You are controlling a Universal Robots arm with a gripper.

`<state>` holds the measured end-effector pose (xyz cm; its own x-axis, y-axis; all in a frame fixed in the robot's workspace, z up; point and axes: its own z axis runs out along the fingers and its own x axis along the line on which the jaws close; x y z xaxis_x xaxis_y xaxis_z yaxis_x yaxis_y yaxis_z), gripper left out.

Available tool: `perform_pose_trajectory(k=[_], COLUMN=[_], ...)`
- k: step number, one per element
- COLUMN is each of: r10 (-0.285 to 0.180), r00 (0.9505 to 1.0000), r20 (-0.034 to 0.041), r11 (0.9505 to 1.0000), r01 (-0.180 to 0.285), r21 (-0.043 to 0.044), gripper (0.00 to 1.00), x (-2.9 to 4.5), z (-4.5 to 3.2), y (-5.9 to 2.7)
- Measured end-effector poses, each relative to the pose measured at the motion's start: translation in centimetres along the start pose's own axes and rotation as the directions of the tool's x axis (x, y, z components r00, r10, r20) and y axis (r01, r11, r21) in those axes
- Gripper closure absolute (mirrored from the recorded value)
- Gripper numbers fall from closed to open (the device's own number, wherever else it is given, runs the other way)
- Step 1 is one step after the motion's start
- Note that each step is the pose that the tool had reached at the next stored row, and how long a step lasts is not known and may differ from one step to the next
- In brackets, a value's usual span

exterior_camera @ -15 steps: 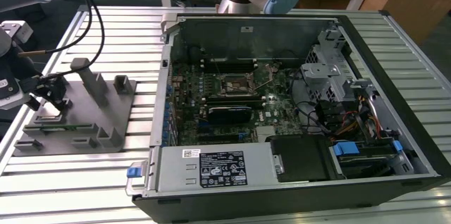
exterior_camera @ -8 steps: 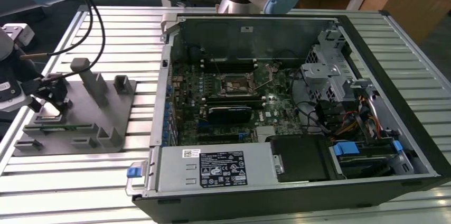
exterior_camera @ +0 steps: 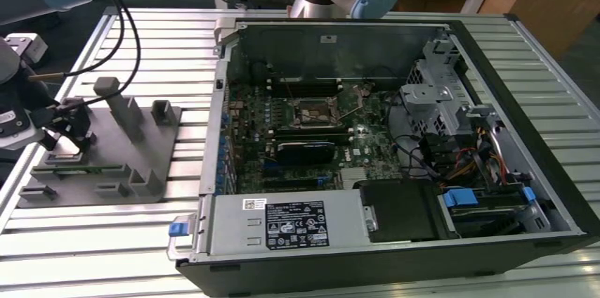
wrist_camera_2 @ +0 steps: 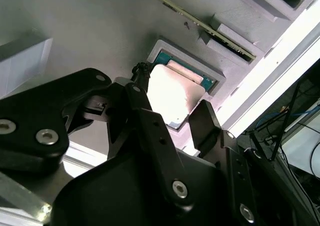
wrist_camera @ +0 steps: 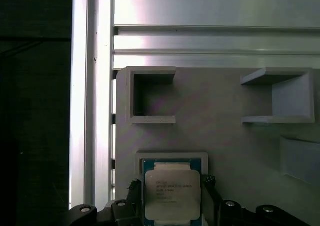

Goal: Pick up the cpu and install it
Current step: 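Pick up the cpu and move it towards the insertion slot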

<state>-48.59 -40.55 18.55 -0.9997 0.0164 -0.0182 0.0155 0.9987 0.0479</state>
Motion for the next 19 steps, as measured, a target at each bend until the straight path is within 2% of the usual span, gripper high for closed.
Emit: perform_pose_trajectory(k=[19], r10=[0.0], r00=[1.0], r20=[0.0001], r11=[1.0], r01=[0.0], r21=[0.0009], gripper=[0.41], x=[-0.28], z=[0.31], y=[0.01])
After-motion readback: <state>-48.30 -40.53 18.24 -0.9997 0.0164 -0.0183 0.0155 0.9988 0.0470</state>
